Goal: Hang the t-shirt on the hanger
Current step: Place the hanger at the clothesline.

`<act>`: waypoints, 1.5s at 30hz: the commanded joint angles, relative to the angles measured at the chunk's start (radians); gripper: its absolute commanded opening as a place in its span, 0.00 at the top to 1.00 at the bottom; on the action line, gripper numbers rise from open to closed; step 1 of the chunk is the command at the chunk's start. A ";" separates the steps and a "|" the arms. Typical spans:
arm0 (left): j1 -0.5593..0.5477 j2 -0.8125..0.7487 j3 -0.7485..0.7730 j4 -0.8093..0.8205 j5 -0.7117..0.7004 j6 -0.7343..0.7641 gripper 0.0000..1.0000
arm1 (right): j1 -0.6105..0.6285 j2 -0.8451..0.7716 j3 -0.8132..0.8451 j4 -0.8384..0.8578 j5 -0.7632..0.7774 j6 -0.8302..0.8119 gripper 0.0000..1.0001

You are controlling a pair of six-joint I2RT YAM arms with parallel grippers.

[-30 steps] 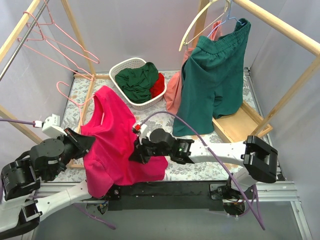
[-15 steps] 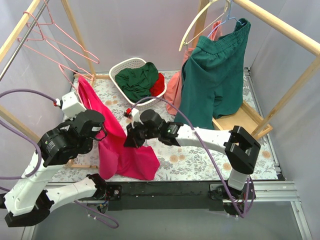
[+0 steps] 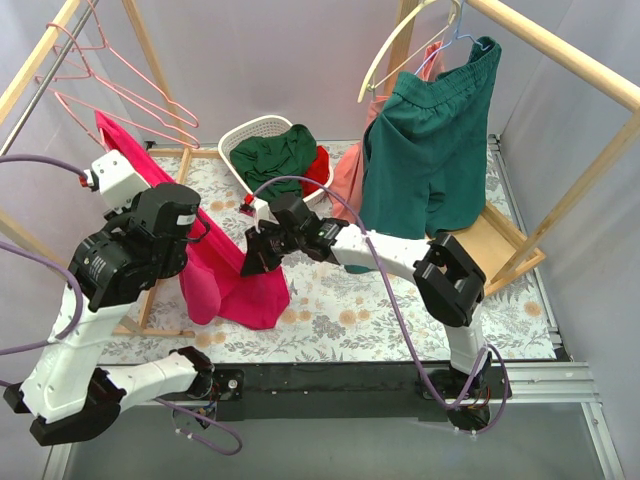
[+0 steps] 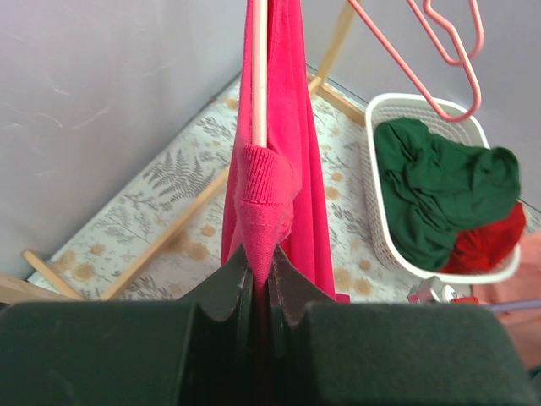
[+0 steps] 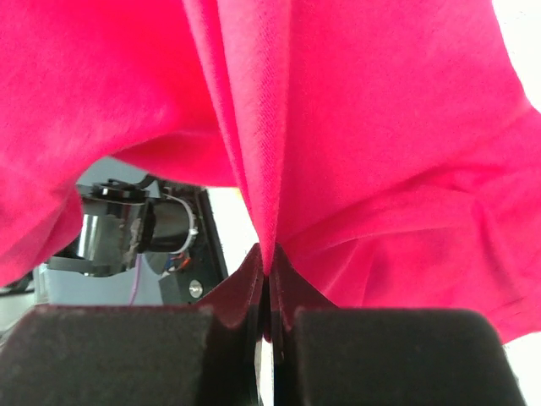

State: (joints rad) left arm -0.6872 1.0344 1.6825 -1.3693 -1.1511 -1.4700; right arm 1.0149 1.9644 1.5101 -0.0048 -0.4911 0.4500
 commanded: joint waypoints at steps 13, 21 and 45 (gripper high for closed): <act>0.118 0.062 0.042 0.189 -0.252 0.295 1.00 | 0.042 0.053 0.170 -0.115 -0.118 0.000 0.94; 0.123 -0.066 -0.197 0.816 -0.392 0.929 1.00 | 0.045 0.037 0.140 -0.132 -0.109 -0.019 0.94; 0.123 -0.076 -0.417 1.572 -0.392 1.527 1.00 | 0.126 -0.271 -0.163 0.132 0.238 -0.111 0.29</act>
State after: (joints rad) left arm -0.5705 0.9489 1.2129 0.1436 -1.5101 0.0086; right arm 1.1522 1.7710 1.3575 -0.0475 -0.3153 0.3611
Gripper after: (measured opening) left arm 0.043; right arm 0.701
